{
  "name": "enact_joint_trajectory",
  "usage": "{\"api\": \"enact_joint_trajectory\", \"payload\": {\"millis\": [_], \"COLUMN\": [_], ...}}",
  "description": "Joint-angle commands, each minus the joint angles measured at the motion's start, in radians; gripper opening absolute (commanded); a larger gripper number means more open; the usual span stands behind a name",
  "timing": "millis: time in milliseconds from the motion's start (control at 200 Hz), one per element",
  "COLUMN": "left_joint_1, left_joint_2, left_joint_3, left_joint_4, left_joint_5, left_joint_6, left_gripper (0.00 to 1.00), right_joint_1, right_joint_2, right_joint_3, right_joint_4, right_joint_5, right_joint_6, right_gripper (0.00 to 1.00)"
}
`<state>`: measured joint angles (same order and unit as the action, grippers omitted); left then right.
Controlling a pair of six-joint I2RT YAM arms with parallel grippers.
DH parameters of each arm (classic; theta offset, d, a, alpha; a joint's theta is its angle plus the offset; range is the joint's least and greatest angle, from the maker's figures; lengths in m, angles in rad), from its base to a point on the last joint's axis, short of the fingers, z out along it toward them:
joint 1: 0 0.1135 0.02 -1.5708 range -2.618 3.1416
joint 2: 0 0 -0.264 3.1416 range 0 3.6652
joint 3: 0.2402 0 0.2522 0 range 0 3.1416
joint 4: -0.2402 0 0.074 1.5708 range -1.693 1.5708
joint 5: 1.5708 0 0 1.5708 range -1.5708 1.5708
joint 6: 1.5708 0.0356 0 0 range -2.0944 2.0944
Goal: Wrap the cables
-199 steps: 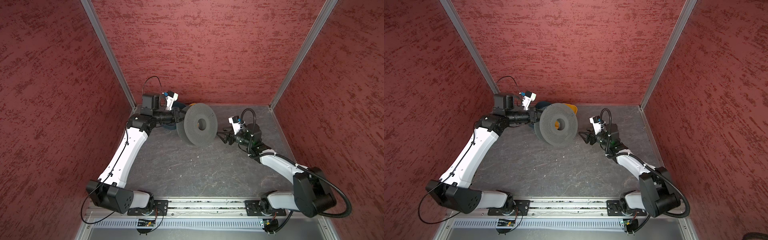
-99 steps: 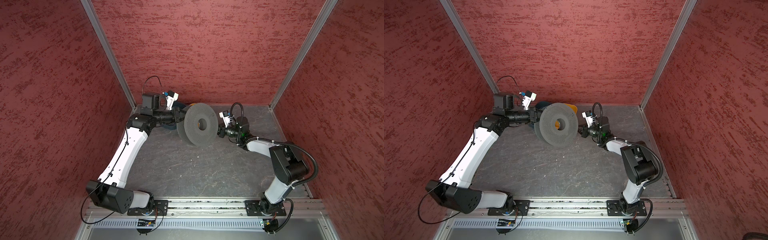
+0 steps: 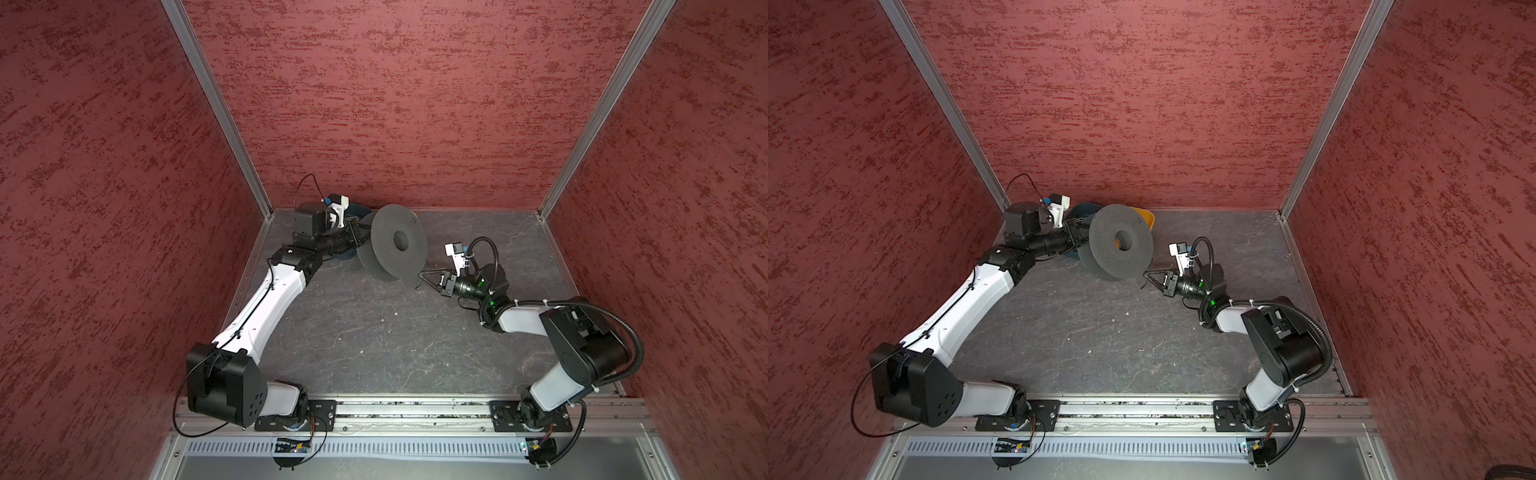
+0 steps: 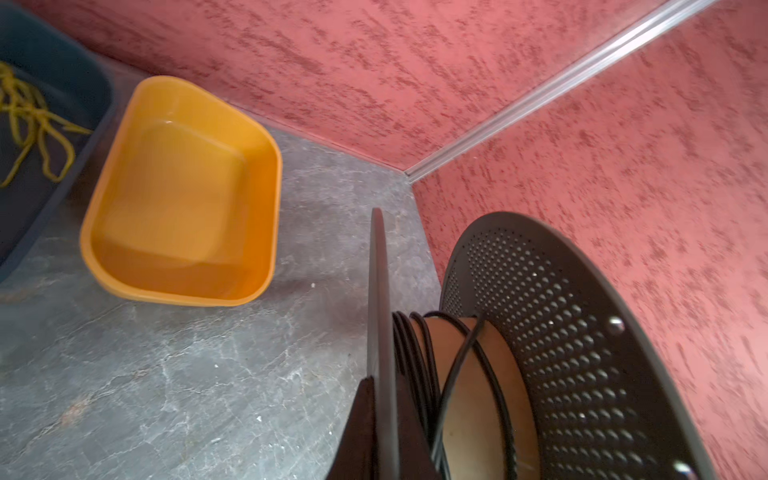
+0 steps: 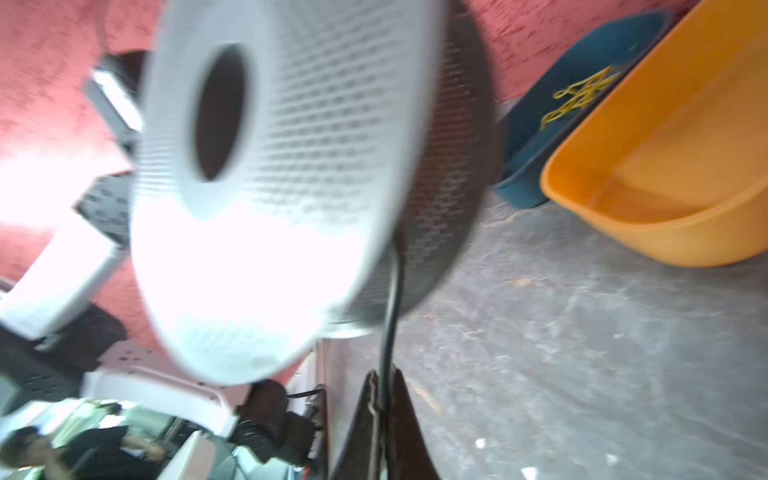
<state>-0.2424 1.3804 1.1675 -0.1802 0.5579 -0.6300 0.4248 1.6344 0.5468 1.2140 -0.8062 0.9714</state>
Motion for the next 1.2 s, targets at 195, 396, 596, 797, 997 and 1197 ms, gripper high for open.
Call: {"api": "enact_joint_trajectory", "payload": {"millis": [195,396,596,797,997,1197], "left_joint_1": [-0.081,-0.155,-0.216,-0.257,-0.285,-0.270], "left_joint_2": [0.074,0.106,0.147,0.219,0.298,0.276], "left_joint_3": [-0.110,-0.174,-0.282,-0.307,-0.302,-0.315], "left_joint_4": [0.638,0.809,1.031,1.157,1.262,1.216], "left_joint_5": [-0.078,-0.105,-0.154,-0.194,-0.175,-0.186], "left_joint_6": [-0.226,-0.257,-0.353,-0.438,-0.572,-0.602], "left_gripper": [0.00,0.00,0.00,0.00,0.00,0.00], "right_joint_1": [0.106,0.121,0.134,0.166,0.172,0.168], "right_joint_2": [0.094,0.055,0.039,0.029,0.057,0.065], "right_joint_3": [-0.003,-0.055,-0.093,-0.027,-0.013,-0.056], "right_joint_4": [0.417,0.417,0.418,0.418,0.417,0.415], "right_joint_5": [0.163,0.365,0.532,0.567,0.624,0.638], "right_joint_6": [0.324,0.299,0.335,0.322,0.307,0.240], "right_gripper": [0.00,0.00,0.00,0.00,0.00,0.13]}}
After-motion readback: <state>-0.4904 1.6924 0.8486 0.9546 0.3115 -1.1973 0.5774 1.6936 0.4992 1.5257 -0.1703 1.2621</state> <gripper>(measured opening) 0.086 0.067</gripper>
